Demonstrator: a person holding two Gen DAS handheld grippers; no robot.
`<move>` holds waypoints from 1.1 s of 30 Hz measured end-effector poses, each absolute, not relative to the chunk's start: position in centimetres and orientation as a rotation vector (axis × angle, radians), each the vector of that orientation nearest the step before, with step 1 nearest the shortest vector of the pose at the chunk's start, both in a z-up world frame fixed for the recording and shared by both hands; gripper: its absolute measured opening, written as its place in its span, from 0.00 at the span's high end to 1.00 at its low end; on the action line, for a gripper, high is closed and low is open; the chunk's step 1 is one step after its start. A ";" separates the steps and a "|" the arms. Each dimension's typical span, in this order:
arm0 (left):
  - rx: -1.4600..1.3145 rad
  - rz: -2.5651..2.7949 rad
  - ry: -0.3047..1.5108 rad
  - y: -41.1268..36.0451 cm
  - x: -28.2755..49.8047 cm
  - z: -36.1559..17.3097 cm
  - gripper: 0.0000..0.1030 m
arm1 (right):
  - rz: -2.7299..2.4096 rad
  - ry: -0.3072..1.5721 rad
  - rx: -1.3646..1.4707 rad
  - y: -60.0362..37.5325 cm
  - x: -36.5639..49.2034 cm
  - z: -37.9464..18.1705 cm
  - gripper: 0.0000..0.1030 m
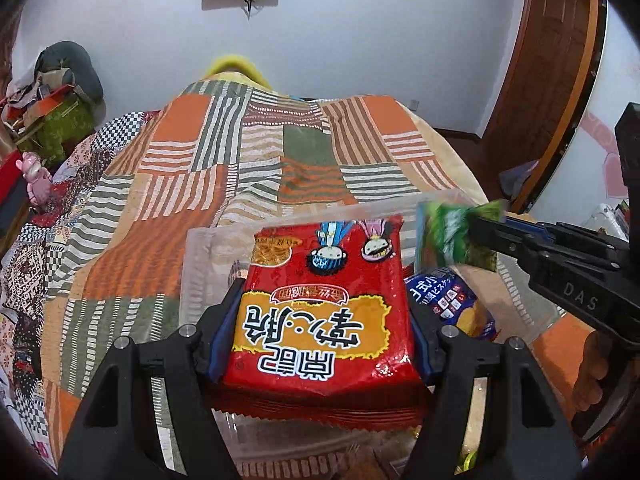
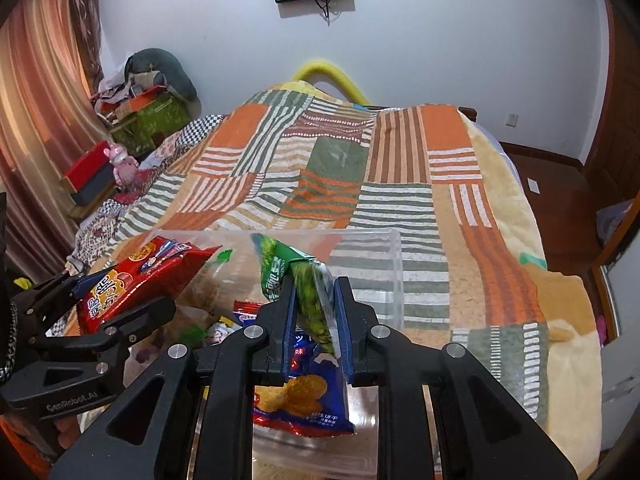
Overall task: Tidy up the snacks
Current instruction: 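Carry the red bag into the clear box with left tool while right tool drops the green bag in, then grasp and lift the clear bread-roll pack with right tool while left tool reaches the orange-wrapped cake bar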
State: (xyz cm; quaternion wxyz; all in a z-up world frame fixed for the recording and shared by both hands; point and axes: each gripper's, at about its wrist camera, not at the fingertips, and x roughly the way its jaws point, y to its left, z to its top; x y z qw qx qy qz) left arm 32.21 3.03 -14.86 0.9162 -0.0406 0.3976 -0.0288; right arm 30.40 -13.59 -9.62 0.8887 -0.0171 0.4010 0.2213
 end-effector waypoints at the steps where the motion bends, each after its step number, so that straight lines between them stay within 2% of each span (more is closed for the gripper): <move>1: -0.080 -0.057 0.819 2.9 32.2 -15.0 0.33 | 0.462 0.841 -0.038 -13.5 30.5 -9.7 0.83; 4: -0.075 -0.062 0.828 2.8 32.1 -15.0 0.32 | 0.455 0.850 -0.049 -13.6 30.3 -9.8 0.83; 8: -0.073 -0.081 0.824 2.7 31.4 -14.4 0.29 | 0.460 0.854 -0.057 -14.0 29.6 -9.5 0.75; 13: -0.058 -0.092 0.777 2.4 29.5 -12.4 0.14 | 0.454 0.815 -0.071 -14.3 28.2 -8.1 0.58; 19: -0.041 -0.094 0.721 2.6 26.1 -9.5 0.08 | 0.472 0.750 -0.062 -15.0 25.2 -5.5 0.43; 24: -0.035 -0.067 0.704 3.6 22.5 -8.3 0.05 | 0.493 0.717 -0.065 -15.7 21.7 -4.2 0.36; 30: -0.034 -0.054 0.749 5.2 18.2 -9.6 0.04 | 0.504 0.723 -0.063 -16.5 17.7 -4.8 0.30; 33: -0.032 -0.054 0.793 5.6 16.4 -11.4 0.04 | 0.505 0.749 -0.044 -16.7 16.1 -5.9 0.24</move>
